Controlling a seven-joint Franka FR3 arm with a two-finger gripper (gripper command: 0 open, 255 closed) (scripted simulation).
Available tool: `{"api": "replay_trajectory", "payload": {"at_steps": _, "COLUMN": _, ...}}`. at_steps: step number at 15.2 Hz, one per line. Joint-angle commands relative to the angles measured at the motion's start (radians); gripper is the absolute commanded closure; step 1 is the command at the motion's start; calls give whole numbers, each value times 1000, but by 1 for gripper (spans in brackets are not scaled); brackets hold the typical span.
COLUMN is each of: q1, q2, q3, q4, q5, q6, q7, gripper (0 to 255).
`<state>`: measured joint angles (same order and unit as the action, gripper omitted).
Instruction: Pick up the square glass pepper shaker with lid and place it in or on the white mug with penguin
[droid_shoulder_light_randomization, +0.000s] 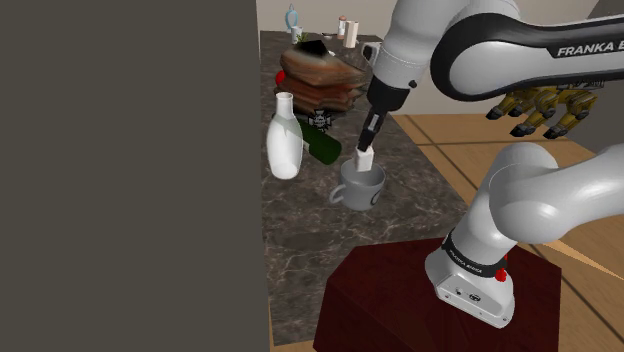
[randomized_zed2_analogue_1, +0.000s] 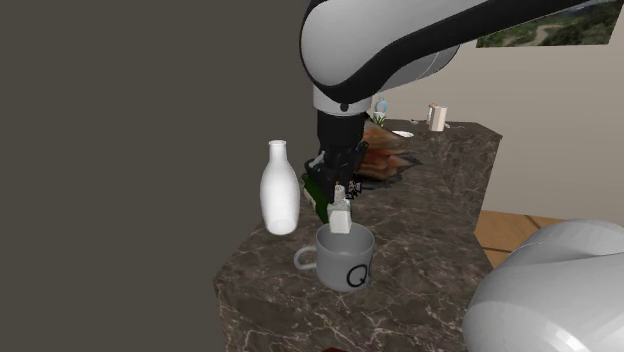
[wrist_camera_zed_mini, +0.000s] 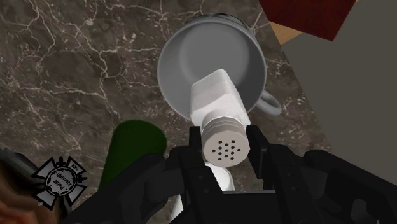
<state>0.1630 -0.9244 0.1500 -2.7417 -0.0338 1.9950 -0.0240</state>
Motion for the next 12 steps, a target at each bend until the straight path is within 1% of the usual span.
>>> {"api": "replay_trajectory", "payload": {"at_steps": 1, "q1": 1, "q2": 0, "q3": 1, "q4": -28, "q5": 0, "q6": 28, "q7": 2, "gripper": 255}}
{"api": "replay_trajectory", "payload": {"at_steps": 2, "q1": 1, "q2": 2, "q3": 3, "q4": -45, "q5": 1, "q6": 47, "q7": 4, "gripper": 255}}
{"api": "replay_trajectory", "payload": {"at_steps": 10, "q1": 1, "q2": 2, "q3": 3, "q4": -45, "q5": 1, "q6": 47, "q7": 4, "gripper": 255}}
{"api": "replay_trajectory", "payload": {"at_steps": 11, "q1": 1, "q2": 2, "q3": 3, "q4": -45, "q5": 1, "q6": 47, "q7": 4, "gripper": 0}}
{"api": "replay_trajectory", "payload": {"at_steps": 12, "q1": 1, "q2": 2, "q3": 3, "q4": -45, "q5": 1, "q6": 47, "q7": 4, "gripper": 0}}
